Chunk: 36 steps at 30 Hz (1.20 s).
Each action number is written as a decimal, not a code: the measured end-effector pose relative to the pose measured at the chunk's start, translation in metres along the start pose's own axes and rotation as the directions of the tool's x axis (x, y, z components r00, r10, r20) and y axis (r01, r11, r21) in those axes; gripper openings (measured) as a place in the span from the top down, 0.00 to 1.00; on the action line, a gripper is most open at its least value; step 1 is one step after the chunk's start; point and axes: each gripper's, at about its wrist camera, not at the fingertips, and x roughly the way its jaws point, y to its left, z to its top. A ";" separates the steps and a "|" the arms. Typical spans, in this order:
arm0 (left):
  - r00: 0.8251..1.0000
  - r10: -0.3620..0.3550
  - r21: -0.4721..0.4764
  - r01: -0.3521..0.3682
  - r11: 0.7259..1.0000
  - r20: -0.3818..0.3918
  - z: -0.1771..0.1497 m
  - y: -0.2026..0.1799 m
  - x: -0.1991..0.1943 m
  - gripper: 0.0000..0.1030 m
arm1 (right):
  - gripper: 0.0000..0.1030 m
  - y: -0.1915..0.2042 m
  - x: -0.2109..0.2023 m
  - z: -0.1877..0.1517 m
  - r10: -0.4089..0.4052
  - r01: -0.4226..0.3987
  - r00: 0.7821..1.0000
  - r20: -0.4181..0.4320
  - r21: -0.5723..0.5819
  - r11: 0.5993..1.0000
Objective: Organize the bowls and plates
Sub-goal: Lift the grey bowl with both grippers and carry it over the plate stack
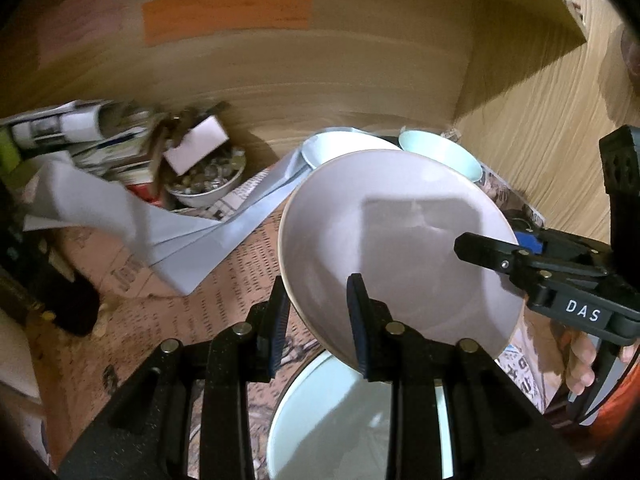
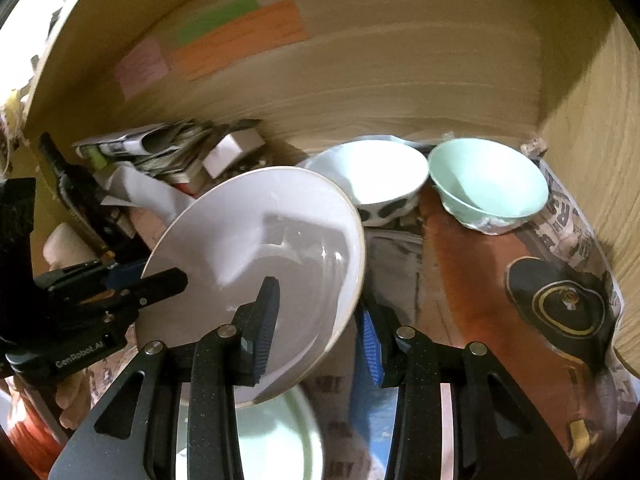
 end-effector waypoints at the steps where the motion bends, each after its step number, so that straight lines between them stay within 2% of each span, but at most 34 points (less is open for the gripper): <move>1: 1.000 0.005 -0.005 -0.005 1.000 0.007 -0.003 0.002 -0.005 0.72 | 0.67 0.004 0.000 -0.001 0.004 -0.004 1.000 0.000 -0.005 1.000; 14: 0.995 0.088 -0.116 -0.083 0.990 0.037 -0.052 0.054 -0.060 0.72 | 0.72 0.071 0.010 -0.013 0.086 -0.088 0.996 -0.024 -0.099 0.991; 27: 0.978 0.205 -0.231 -0.193 0.954 0.029 -0.108 0.106 -0.108 0.72 | 0.72 0.141 0.033 -0.031 0.191 -0.209 0.976 -0.109 -0.191 0.959; 36: 0.976 0.219 -0.267 -0.212 0.940 -0.005 -0.135 0.124 -0.116 0.72 | 0.72 0.167 0.045 -0.045 0.202 -0.242 0.962 -0.183 -0.236 0.941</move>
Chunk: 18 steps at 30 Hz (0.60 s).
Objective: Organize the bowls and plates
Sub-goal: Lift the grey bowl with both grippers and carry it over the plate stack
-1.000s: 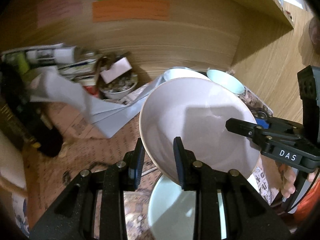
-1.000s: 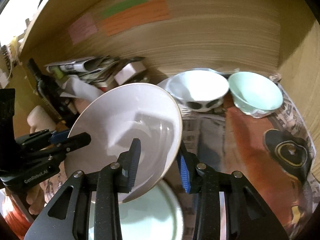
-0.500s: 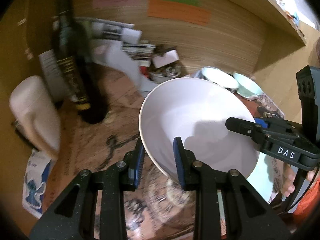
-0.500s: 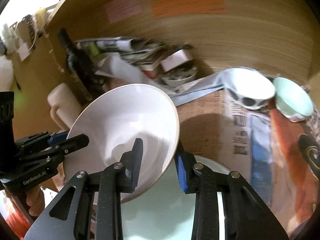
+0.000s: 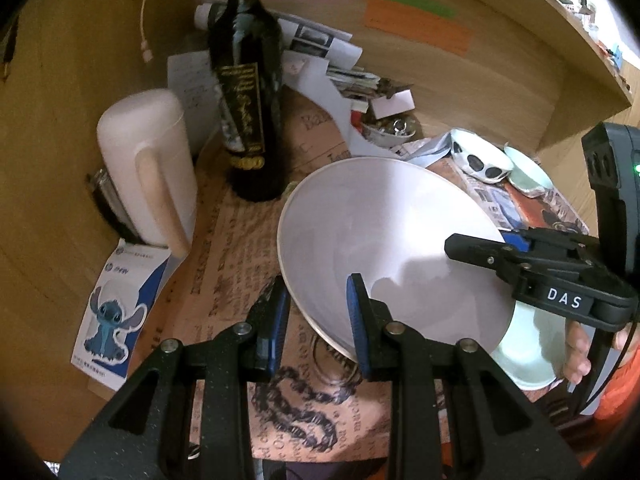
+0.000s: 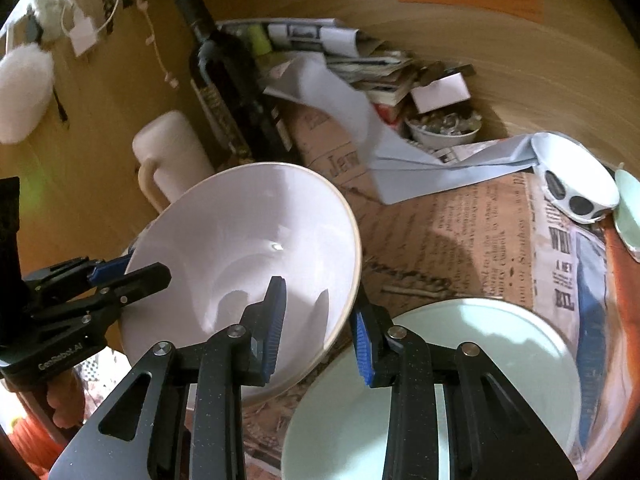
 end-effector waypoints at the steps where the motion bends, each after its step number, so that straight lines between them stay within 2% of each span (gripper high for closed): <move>1: 1.000 -0.001 -0.001 0.001 1.000 -0.003 -0.002 0.001 0.000 0.72 | 0.72 0.001 0.002 -0.001 0.000 0.000 1.000 -0.007 -0.001 1.000; 10: 0.997 -0.029 -0.039 0.026 0.999 -0.069 -0.017 0.014 0.020 0.72 | 0.72 0.005 0.026 -0.008 -0.023 0.021 0.996 -0.087 -0.017 1.000; 14: 0.998 -0.021 -0.021 0.020 1.000 -0.061 -0.017 0.012 0.019 0.72 | 0.72 0.008 0.031 -0.010 -0.054 0.048 0.994 -0.096 -0.056 0.997; 18: 0.998 -0.021 -0.019 0.020 1.000 -0.063 -0.017 0.012 0.019 0.72 | 0.72 0.008 0.032 -0.010 -0.044 0.038 0.994 -0.102 -0.060 0.997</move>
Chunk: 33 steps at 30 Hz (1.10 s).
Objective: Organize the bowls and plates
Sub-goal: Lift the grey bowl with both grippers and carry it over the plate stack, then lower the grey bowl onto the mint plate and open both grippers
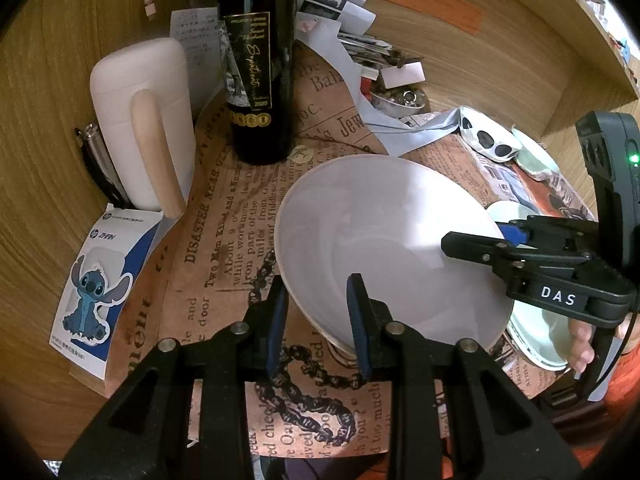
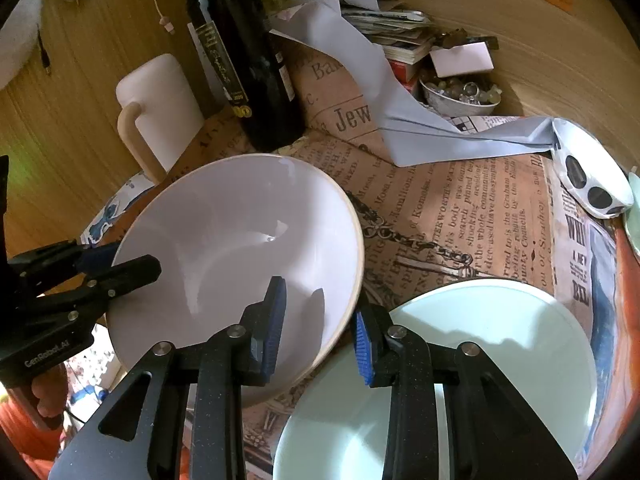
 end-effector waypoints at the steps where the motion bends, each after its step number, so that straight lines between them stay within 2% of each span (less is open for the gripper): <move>1: 1.000 -0.003 -0.002 0.003 1.000 -0.002 0.000 0.000 0.000 0.72 | 0.71 0.000 0.000 0.000 0.009 -0.009 1.000 -0.001 -0.001 1.000; 7: 1.000 0.012 -0.021 -0.012 1.000 -0.009 0.007 0.000 0.000 0.72 | 0.70 -0.006 -0.008 0.000 0.027 -0.027 0.999 0.018 0.015 1.000; 10: 0.998 0.042 -0.020 -0.041 0.999 0.039 0.015 -0.004 -0.011 0.71 | 0.68 -0.014 -0.026 0.000 0.025 -0.027 0.996 0.081 0.022 0.999; 13: 0.992 0.050 -0.012 -0.049 0.999 0.112 0.025 -0.013 -0.030 0.61 | 0.62 -0.022 -0.052 0.003 0.007 -0.011 0.987 0.162 0.024 1.000; 15: 0.982 0.057 0.005 -0.059 0.998 0.179 0.032 -0.025 -0.044 0.48 | 0.54 -0.027 -0.067 0.004 -0.010 0.005 0.978 0.210 0.024 1.000; 18: 0.963 0.064 0.044 -0.078 0.996 0.263 0.041 -0.045 -0.059 0.43 | 0.45 -0.040 -0.095 0.004 -0.053 0.046 0.954 0.295 0.033 0.998; 20: 0.956 0.053 0.073 -0.077 0.994 0.287 0.050 -0.059 -0.064 0.39 | 0.41 -0.051 -0.111 0.003 -0.079 0.067 0.937 0.340 0.049 0.997; 21: 0.955 0.047 0.080 -0.073 0.994 0.293 0.054 -0.065 -0.063 0.32 | 0.38 -0.059 -0.119 0.002 -0.096 0.078 0.928 0.361 0.063 0.995; 22: 0.952 0.032 0.088 -0.062 0.994 0.304 0.058 -0.073 -0.063 0.29 | 0.36 -0.065 -0.124 0.002 -0.108 0.085 0.921 0.374 0.076 0.993; 24: 0.950 0.017 0.100 -0.051 0.994 0.311 0.066 -0.087 -0.060 0.20 | 0.35 -0.081 -0.134 0.000 -0.132 0.097 0.908 0.398 0.107 0.990; 29: 0.962 -0.035 0.156 -0.008 0.988 0.271 0.087 -0.128 -0.037 0.17 | 0.35 -0.129 -0.155 -0.008 -0.199 0.119 0.881 0.430 0.205 0.971; 33: 0.976 -0.046 0.195 0.004 0.981 0.214 0.109 -0.162 -0.004 0.16 | 0.35 -0.168 -0.165 -0.017 -0.250 0.130 0.867 0.431 0.289 0.948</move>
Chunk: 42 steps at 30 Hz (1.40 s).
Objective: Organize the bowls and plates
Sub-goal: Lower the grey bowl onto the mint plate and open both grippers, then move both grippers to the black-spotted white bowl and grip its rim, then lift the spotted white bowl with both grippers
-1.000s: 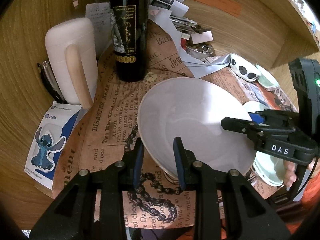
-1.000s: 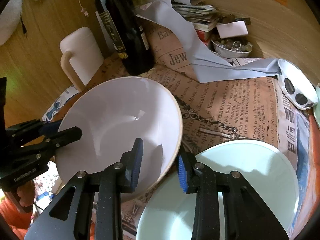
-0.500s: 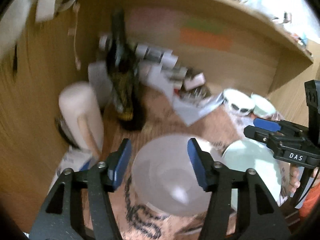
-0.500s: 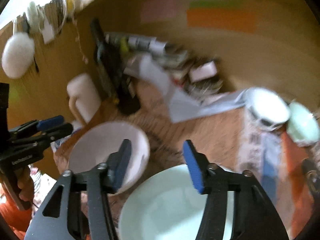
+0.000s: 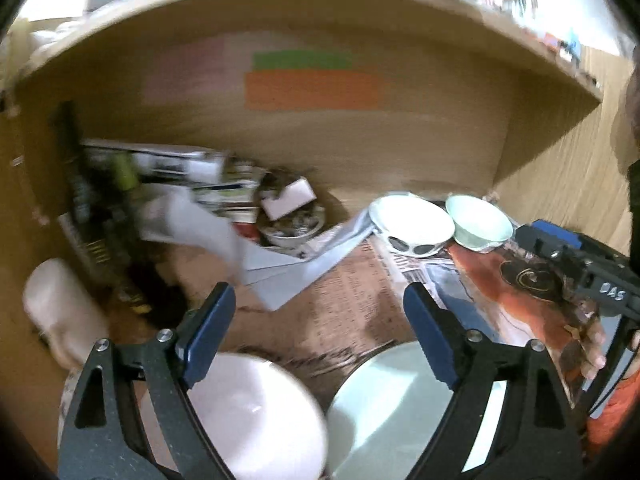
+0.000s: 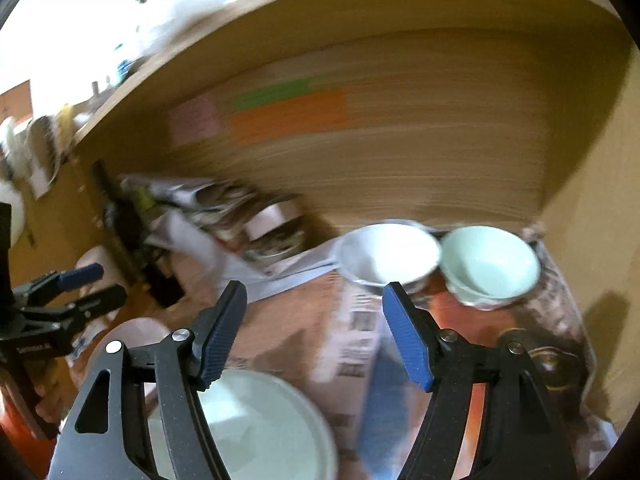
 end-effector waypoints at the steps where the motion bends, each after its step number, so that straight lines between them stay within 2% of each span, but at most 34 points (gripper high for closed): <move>1: 1.000 -0.008 0.004 0.008 1.000 -0.022 0.005 -0.006 0.012 0.16 | 0.35 -0.006 0.000 0.001 -0.007 0.007 1.000 0.001 0.010 1.000; 6: 0.990 -0.038 0.006 0.040 0.999 -0.133 0.029 -0.030 0.067 0.16 | 0.35 -0.039 0.010 0.006 -0.066 0.066 0.998 -0.004 0.055 0.996; 9: 0.983 0.000 0.043 0.008 0.999 -0.184 0.046 -0.043 0.101 0.16 | 0.35 -0.054 0.020 0.007 -0.096 0.097 0.995 -0.021 0.073 0.993; 13: 0.963 -0.028 0.014 0.033 0.999 -0.269 0.061 -0.048 0.141 0.16 | 0.35 -0.070 0.041 0.008 -0.094 0.101 0.993 -0.069 0.103 0.990; 19: 0.945 -0.021 0.002 0.023 1.000 -0.327 0.066 -0.055 0.185 0.16 | 0.35 -0.076 0.069 0.009 -0.070 0.088 0.986 -0.151 0.111 0.990; 22: 0.933 -0.052 -0.016 0.050 0.999 -0.355 0.062 -0.054 0.202 0.18 | 0.35 -0.076 0.082 0.008 -0.068 0.090 0.980 -0.186 0.108 0.990; 24: 0.929 -0.082 -0.054 0.067 0.996 -0.360 0.063 -0.049 0.210 0.24 | 0.35 -0.077 0.090 0.008 -0.060 0.084 0.977 -0.203 0.110 0.990; 27: 0.929 -0.108 -0.097 0.079 0.992 -0.354 0.067 -0.042 0.218 0.27 | 0.35 -0.076 0.102 0.008 -0.063 0.086 0.971 -0.229 0.095 0.992; 30: 0.920 -0.133 -0.120 0.094 0.988 -0.370 0.068 -0.039 0.227 0.34 | 0.35 -0.076 0.110 0.008 -0.070 0.093 0.968 -0.242 0.089 0.992; 32: 0.915 -0.141 -0.133 0.097 0.986 -0.378 0.068 -0.038 0.232 0.38 | 0.37 -0.079 0.115 0.009 -0.060 0.088 0.967 -0.249 0.101 0.991; 37: 0.900 -0.170 -0.142 0.122 0.982 -0.401 0.067 -0.042 0.240 0.48 | 0.53 -0.084 0.126 0.007 -0.040 0.076 0.961 -0.275 0.122 0.990; 40: 0.890 -0.181 -0.130 0.138 0.982 -0.419 0.065 -0.052 0.247 0.55 | 0.57 -0.085 0.130 0.004 -0.027 0.069 0.957 -0.290 0.135 0.988; 42: 0.880 -0.187 -0.117 0.151 0.982 -0.436 0.062 -0.057 0.253 0.64 | 0.57 -0.085 0.133 0.003 -0.029 0.072 0.955 -0.296 0.135 0.988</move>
